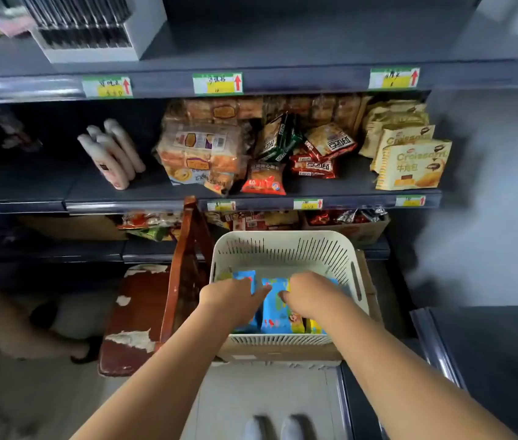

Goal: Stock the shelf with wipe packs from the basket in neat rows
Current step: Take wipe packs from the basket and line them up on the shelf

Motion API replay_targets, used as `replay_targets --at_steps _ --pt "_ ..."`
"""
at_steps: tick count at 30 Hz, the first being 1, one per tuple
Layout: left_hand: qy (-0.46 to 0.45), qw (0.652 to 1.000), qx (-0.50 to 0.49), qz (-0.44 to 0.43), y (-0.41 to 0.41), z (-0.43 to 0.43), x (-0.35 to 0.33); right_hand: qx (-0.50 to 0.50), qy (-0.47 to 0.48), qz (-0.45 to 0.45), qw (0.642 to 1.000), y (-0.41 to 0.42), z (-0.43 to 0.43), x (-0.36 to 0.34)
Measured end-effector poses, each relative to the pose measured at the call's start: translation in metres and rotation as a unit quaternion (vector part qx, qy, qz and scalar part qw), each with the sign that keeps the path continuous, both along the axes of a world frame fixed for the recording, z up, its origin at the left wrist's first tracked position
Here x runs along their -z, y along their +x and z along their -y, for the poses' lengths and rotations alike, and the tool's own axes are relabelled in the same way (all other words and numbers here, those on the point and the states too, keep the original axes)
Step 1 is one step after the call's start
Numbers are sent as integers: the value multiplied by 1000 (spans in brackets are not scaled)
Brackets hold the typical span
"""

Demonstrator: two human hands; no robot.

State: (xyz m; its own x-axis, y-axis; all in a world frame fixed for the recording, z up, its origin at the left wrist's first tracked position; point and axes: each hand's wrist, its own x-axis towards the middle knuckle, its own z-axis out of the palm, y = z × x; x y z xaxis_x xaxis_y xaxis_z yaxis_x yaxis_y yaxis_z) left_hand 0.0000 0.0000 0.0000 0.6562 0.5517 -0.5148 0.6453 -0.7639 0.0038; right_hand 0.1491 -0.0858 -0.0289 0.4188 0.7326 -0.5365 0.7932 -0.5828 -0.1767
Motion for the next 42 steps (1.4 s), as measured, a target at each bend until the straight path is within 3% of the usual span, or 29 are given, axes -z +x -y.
replay_targets --at_steps 1,4,14,21,25,32,35,39,42 --pt "3 1000 0 -15 -2 -2 4 10 -8 -1 1000 -3 -3 9" --pt "-14 991 -134 12 -7 -8 31 46 -37 28 998 -7 -4 36" --pt "-30 981 -193 -1 8 -29 104 199 -32 9 979 -21 -8 86" --pt "-46 951 -294 83 13 -32 114 245 15 25 969 -44 -8 86" --pt "-89 934 -319 132 5 -37 107 280 92 -52 954 -42 -4 78" --pt "-148 919 -306 199 -6 -51 61 368 136 -176 903 -17 -2 44" --pt "-180 884 -344 261 -11 -55 37 407 195 -209 868 -13 5 21" --pt "-287 778 -426 360 -9 -56 -6 451 294 -225 812 -6 19 -17" --pt "-365 737 -413 392 -10 -52 -37 465 358 -252 770 1 35 -49"
